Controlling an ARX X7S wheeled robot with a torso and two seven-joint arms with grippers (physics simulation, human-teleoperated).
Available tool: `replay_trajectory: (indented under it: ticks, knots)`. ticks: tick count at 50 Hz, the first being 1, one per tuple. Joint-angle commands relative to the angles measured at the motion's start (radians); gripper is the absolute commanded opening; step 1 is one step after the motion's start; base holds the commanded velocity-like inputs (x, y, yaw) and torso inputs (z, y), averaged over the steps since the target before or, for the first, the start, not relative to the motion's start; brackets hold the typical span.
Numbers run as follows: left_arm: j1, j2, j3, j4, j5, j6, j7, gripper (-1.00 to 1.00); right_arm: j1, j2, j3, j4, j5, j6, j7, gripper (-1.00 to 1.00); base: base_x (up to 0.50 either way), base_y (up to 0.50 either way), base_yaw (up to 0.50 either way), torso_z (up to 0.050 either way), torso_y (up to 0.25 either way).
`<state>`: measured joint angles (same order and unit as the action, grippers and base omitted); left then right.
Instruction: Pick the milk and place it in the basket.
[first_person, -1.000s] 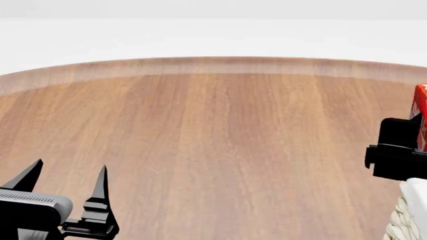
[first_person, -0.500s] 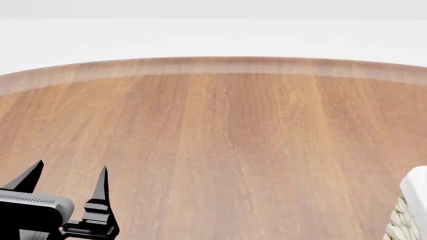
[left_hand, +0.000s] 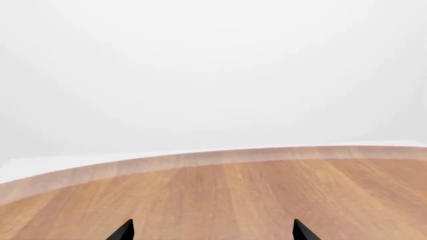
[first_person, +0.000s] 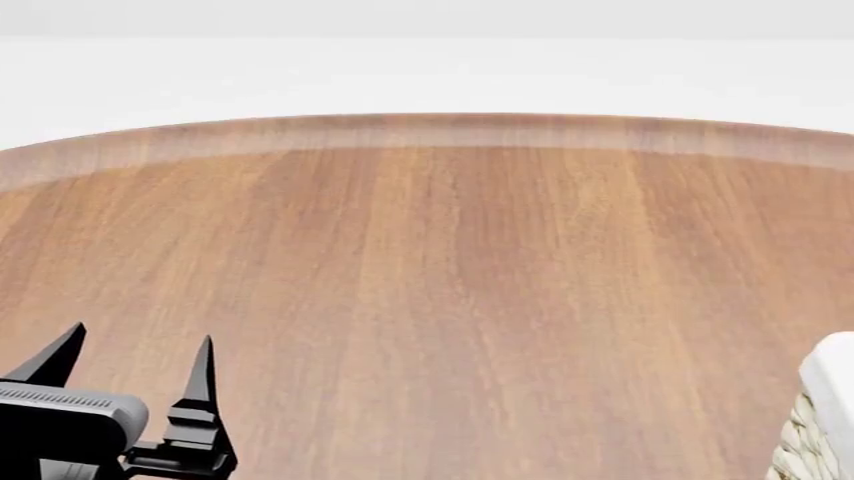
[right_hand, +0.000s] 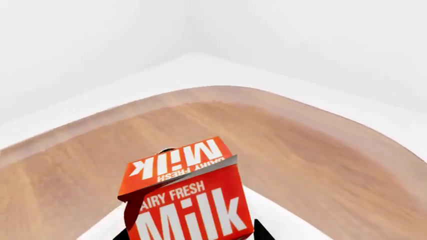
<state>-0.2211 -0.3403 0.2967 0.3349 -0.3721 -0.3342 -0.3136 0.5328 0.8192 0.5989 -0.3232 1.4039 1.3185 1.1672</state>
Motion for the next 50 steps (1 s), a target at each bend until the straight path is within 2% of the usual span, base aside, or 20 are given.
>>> replay_trajectory:
  ticks: [1, 24, 42, 43, 50]
  knots:
    - [0.0, 0.015, -0.023, -0.004, 0.017, 0.002, 0.021, 1.0, -0.056, -0.02, 0.071, 0.009, -0.09, -0.075, -0.09, -1.0, 0.0, 0.0, 0.0, 0.0, 0.0]
    - [0.001, 0.014, -0.018, -0.038, 0.017, 0.026, 0.024, 1.0, -0.083, -0.079, -0.114, 0.151, -0.296, -0.222, -0.25, -1.0, 0.0, 0.0, 0.0, 0.001, 0.001]
    - [-0.002, 0.01, -0.015, -0.04, 0.013, 0.026, 0.02, 1.0, -0.085, -0.078, -0.113, 0.165, -0.286, -0.226, -0.268, -1.0, 0.0, 0.0, 0.0, 0.001, 0.001]
    - [-0.001, 0.009, -0.014, -0.04, 0.013, 0.027, 0.02, 1.0, -0.085, -0.078, -0.113, 0.164, -0.286, -0.227, -0.267, 1.0, 0.0, 0.0, 0.0, 0.0, 0.0]
    - [-0.001, 0.008, -0.014, -0.041, 0.011, 0.029, 0.018, 1.0, -0.08, -0.077, -0.117, 0.152, -0.282, -0.223, -0.259, 1.0, 0.0, 0.0, 0.0, 0.0, 0.0]
